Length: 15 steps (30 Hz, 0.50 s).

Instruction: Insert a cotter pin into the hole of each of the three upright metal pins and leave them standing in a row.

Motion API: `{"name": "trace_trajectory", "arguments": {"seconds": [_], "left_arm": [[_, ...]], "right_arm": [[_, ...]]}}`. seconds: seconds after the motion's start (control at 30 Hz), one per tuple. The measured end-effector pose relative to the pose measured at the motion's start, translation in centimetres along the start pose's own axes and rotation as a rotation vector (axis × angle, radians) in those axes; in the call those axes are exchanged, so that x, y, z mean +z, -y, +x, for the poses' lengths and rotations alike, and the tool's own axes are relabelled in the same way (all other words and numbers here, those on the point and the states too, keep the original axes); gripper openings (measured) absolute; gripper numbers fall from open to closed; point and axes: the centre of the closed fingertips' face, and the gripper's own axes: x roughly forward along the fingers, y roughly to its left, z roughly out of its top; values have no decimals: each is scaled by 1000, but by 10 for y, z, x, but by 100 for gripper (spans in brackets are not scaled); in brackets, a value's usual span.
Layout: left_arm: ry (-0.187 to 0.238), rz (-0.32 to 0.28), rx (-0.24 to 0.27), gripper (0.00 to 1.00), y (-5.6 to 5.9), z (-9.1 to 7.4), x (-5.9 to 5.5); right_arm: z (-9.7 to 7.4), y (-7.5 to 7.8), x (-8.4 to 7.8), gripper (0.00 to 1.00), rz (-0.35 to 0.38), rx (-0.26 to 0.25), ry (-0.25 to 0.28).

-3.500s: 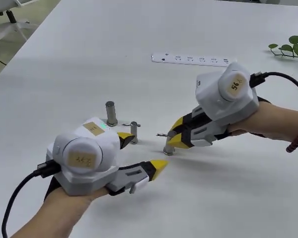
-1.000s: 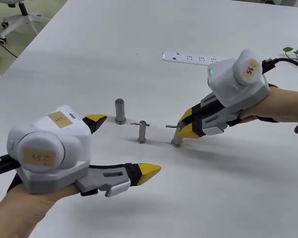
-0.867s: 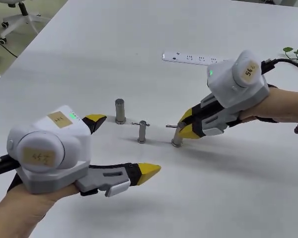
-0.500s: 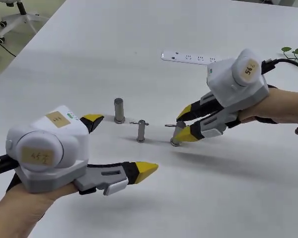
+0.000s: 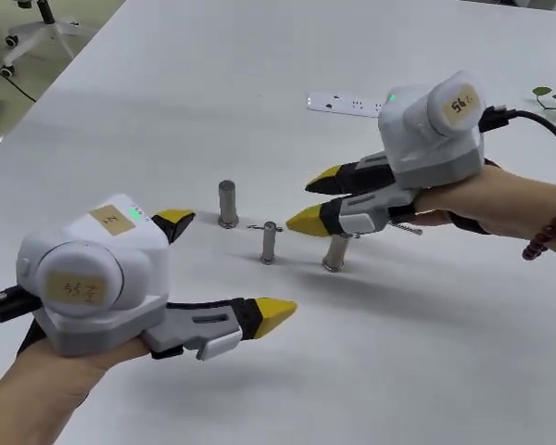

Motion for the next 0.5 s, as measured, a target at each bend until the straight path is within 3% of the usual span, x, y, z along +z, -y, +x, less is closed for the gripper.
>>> {"name": "trace_trajectory", "arguments": {"seconds": [0.17,0.33,0.5], "left_arm": [[16,-8,3,89,-1,1,2],[37,-9,12,87,-4,1,6],[31,-3,14,88,-4,1,4]], "right_arm": [[12,8,12,34,56,-38,49],[23,10,18,34,69,-62,65],[34,10,24,32,85,-77,78]]}}
